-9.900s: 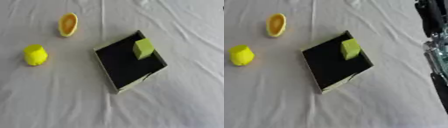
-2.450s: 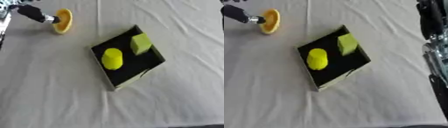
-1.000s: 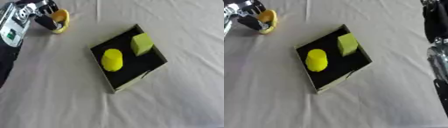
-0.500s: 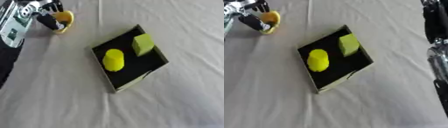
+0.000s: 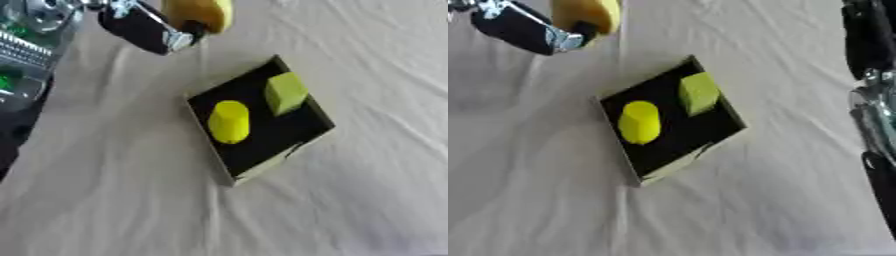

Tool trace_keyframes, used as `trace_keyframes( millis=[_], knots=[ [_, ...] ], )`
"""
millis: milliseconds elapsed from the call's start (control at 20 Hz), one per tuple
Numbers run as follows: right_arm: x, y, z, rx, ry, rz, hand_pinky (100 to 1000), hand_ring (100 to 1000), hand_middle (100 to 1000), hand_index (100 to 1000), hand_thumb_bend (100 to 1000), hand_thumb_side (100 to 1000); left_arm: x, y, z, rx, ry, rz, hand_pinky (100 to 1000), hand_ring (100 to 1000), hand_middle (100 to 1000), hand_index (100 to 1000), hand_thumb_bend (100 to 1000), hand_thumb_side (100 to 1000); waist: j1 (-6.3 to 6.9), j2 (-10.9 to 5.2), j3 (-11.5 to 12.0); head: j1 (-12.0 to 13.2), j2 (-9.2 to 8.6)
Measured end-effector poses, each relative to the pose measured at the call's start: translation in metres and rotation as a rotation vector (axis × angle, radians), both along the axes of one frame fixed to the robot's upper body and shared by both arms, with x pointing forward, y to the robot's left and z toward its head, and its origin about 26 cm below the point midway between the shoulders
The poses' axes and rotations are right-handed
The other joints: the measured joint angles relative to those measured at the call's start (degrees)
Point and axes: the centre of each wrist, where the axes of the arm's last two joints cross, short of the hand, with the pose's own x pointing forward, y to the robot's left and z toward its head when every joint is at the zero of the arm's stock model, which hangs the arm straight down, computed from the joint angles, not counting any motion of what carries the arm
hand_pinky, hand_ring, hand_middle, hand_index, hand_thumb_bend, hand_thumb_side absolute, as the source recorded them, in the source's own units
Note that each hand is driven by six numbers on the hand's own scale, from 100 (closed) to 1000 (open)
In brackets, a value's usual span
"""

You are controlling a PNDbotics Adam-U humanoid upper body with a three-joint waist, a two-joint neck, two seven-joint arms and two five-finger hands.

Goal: Pick up objects on the table and place them in the box.

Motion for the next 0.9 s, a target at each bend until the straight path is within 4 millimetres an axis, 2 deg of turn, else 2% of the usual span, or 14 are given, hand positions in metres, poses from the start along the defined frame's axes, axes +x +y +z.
trace_keyframes(
  millis=[150,350,700,900],
  knots=[
    [0.000,0.000,0.000,0.001,-0.002,-0.001,890,888,711,846,100,674,-0.010,-0.010,-0.011,0.029,0.038,-0.056,773,723,656,540,225,100,-0.16,-0.18,0.1,-0.2,0.21],
    [0.000,-0.001,0.000,0.003,-0.004,-0.003,890,888,711,846,100,675,-0.008,-0.024,-0.029,0.064,0.104,-0.087,771,722,657,550,209,100,-0.19,-0.18,0.2,-0.4,0.23],
    [0.000,-0.001,0.000,0.006,-0.004,-0.004,889,887,710,845,100,678,0.022,-0.045,-0.072,0.090,0.213,-0.024,767,720,660,585,172,100,-0.27,-0.16,0.0,-0.4,0.24],
    [0.000,0.000,0.000,0.010,-0.004,-0.002,889,887,710,845,100,678,0.038,-0.053,-0.094,0.071,0.229,0.029,764,720,661,612,182,100,-0.36,-0.14,-0.1,-0.4,0.24]
  ],
)
